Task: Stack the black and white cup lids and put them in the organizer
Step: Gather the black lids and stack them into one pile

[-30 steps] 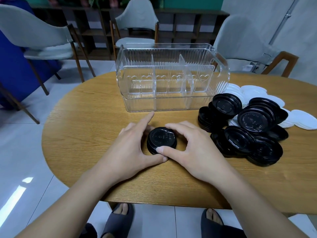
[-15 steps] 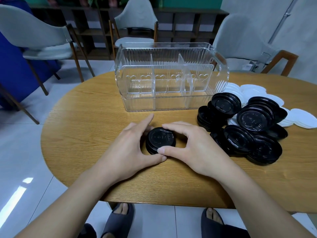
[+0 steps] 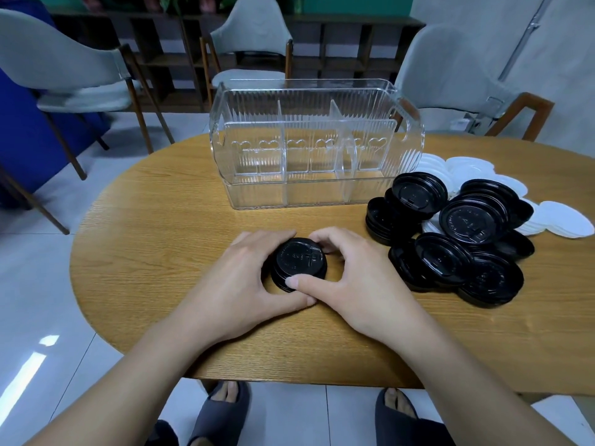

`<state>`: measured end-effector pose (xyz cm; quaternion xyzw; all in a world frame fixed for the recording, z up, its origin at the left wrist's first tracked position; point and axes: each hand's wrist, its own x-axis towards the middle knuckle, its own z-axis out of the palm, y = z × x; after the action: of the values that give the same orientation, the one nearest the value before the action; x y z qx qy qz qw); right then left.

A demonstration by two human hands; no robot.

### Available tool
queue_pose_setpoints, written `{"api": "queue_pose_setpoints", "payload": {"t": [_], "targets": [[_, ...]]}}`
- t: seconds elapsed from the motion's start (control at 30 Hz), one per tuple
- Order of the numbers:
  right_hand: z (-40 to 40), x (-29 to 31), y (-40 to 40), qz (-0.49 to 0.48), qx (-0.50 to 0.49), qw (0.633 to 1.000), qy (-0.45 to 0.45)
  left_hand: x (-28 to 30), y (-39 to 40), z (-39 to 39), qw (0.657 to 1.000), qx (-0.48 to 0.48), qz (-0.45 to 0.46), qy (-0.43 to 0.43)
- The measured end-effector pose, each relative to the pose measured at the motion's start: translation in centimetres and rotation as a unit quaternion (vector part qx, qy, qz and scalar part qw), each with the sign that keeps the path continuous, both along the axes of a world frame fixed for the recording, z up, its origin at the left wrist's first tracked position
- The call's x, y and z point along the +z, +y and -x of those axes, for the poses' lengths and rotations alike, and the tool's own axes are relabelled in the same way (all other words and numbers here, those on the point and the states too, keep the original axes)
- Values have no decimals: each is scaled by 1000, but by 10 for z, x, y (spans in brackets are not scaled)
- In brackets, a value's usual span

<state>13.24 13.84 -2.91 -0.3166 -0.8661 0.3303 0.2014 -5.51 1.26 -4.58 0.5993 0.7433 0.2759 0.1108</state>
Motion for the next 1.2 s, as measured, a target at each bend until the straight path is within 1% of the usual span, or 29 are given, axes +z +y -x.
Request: {"api": "queue_pose_setpoints", "payload": {"t": [0.13,0.3,0.67,0.83,0.93,1.03,1.2], "targets": [[-8,6,0,-14,9,1000,-9,1,5,-3,1000,0,-11,2],[-24,16,5,-49,-3,999,-14,0,17,-16,1000,1,-24,-16],[-40,8,11,-123,-13,991,-52,-3,28,-32,999,-8,-30,-32],[-44,10,19,-129,-4,991,-32,-1,30,-34,998,3,-35,-47],[-50,10,28,-199,-48,978,-23,-1,30,-34,998,10,-22,-65],[-53,7,43,-288,-115,950,-37,0,31,-35,997,18,-10,-72],[-54,16,63,-320,-198,926,-28,-3,29,-37,999,25,-5,-45]]}}
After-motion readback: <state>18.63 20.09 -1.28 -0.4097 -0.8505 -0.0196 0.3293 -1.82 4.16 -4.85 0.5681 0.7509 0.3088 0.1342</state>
